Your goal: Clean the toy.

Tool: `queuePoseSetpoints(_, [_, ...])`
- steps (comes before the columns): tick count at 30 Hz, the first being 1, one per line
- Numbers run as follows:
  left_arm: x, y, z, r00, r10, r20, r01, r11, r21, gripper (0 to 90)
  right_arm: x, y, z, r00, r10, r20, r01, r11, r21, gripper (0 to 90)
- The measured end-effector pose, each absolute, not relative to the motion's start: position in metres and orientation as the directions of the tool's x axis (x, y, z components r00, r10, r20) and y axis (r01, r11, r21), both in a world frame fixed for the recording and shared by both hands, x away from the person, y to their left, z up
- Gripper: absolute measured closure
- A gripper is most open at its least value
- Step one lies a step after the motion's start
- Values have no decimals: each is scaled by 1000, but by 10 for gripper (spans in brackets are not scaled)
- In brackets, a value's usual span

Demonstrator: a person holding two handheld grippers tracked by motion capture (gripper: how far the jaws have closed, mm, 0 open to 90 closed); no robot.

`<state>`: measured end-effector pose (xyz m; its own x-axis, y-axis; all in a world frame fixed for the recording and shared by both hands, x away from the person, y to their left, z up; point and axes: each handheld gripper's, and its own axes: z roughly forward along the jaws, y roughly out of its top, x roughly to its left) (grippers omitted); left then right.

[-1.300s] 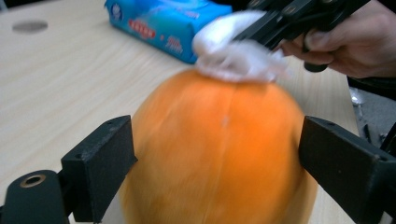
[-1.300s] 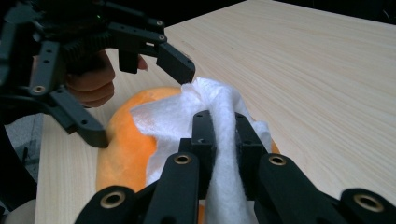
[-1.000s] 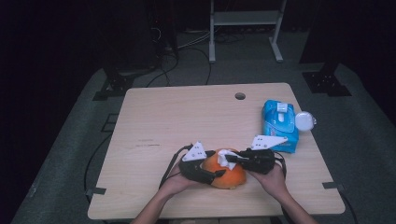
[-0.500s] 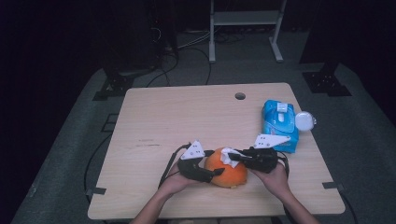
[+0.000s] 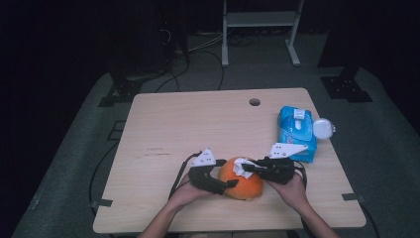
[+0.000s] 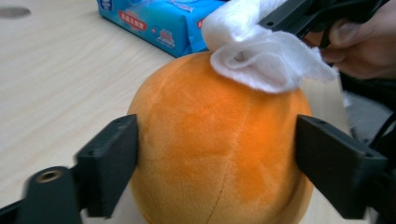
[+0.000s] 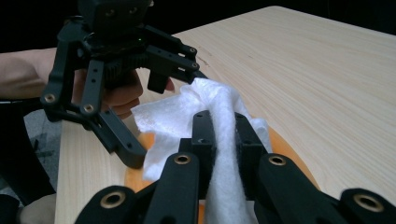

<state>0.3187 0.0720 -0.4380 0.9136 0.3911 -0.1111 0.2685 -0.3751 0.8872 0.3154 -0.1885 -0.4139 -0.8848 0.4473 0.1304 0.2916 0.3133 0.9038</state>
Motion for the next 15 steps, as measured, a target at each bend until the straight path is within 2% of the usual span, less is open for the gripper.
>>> queuePoseSetpoints(4, [311, 68, -428, 914, 403, -54, 219, -376, 900, 288, 309, -181, -407, -898, 423, 121, 266, 302, 916, 814])
queuePoseSetpoints(9, [308, 71, -421, 915, 403, -30, 185, -353, 917, 324, 314, -190, -406, -892, 437, 118, 267, 297, 917, 815])
queuePoseSetpoints(12, [311, 73, -425, 915, 400, -52, 200, -339, 919, 262, 316, -195, -410, -884, 450, 125, 282, 301, 911, 816])
queuePoseSetpoints(15, [318, 75, -430, 902, 422, -94, 250, -331, 910, 112, 318, -199, -414, -878, 459, 137, 298, 301, 906, 816])
